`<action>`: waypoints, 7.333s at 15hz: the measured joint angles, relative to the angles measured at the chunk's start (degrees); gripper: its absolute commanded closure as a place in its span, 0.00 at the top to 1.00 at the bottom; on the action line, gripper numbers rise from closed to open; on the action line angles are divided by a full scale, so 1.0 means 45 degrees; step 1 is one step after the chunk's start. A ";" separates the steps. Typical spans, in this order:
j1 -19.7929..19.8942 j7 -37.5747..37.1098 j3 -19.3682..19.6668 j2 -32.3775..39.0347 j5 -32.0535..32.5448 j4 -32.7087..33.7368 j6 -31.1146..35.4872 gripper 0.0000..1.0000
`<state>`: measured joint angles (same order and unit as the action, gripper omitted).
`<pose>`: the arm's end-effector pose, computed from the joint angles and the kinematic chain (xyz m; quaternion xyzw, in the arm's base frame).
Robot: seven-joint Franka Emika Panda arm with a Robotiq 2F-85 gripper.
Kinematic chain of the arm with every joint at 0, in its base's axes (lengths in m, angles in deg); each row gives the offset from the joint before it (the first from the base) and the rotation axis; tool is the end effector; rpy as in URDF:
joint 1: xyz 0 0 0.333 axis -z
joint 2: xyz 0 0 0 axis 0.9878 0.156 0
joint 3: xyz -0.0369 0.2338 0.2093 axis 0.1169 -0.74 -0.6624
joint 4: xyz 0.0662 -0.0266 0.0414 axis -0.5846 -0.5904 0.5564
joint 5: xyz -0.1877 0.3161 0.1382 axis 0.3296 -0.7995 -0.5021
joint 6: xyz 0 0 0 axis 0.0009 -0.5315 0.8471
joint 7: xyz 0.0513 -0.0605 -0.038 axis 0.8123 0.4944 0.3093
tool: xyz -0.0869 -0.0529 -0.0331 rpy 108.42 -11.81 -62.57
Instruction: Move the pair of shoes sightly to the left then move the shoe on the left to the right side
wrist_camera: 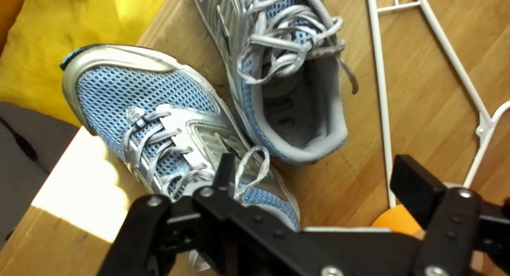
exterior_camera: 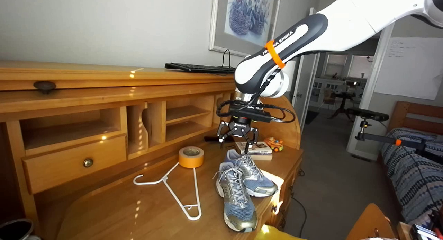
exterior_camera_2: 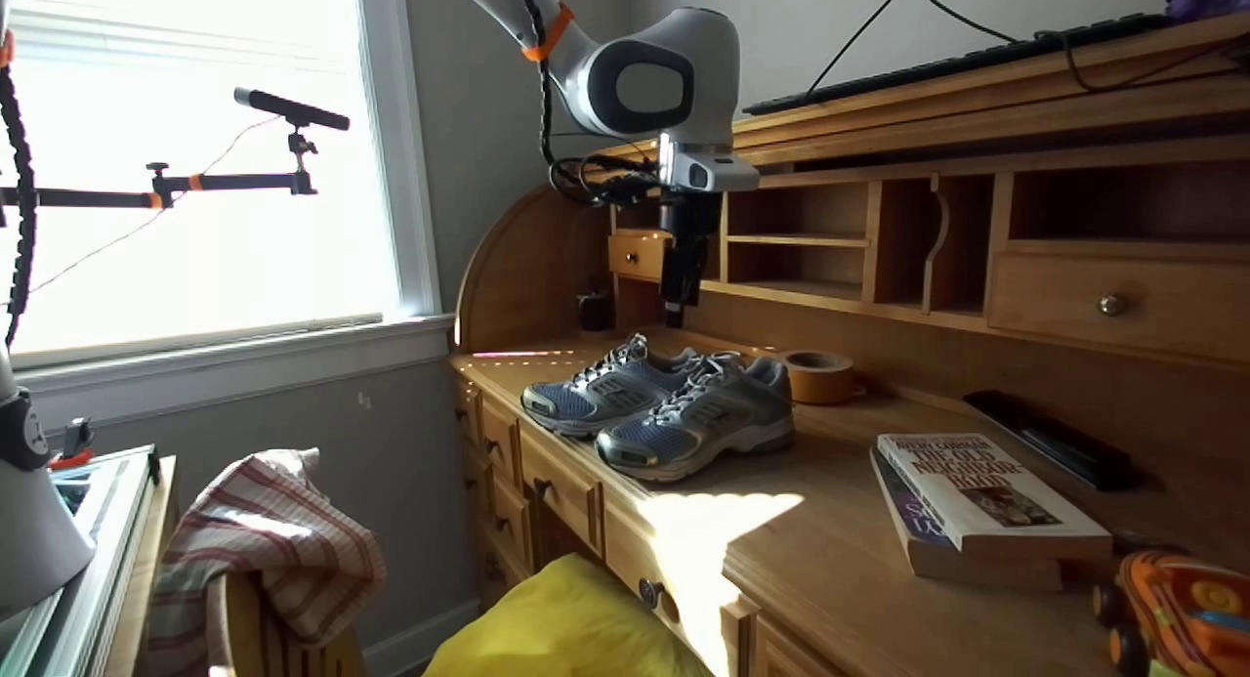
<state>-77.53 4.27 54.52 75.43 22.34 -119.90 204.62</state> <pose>0.6406 -0.1017 0.2820 -0.8841 0.4605 0.0148 0.0779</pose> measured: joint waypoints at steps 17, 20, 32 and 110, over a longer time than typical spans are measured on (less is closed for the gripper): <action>-0.0697 -0.0161 -0.0239 0.1711 0.0439 0.0231 0.2616 1.00; -0.0697 -0.0161 -0.0385 0.1775 0.0362 0.0366 0.2616 1.00; -0.0764 -0.0148 -0.0598 0.2505 0.0418 0.0574 0.2136 0.53; 0.2613 0.9473 -0.0487 0.1964 0.1272 0.1654 0.2430 0.88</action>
<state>-65.76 46.90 52.32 84.27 28.06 -112.45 215.56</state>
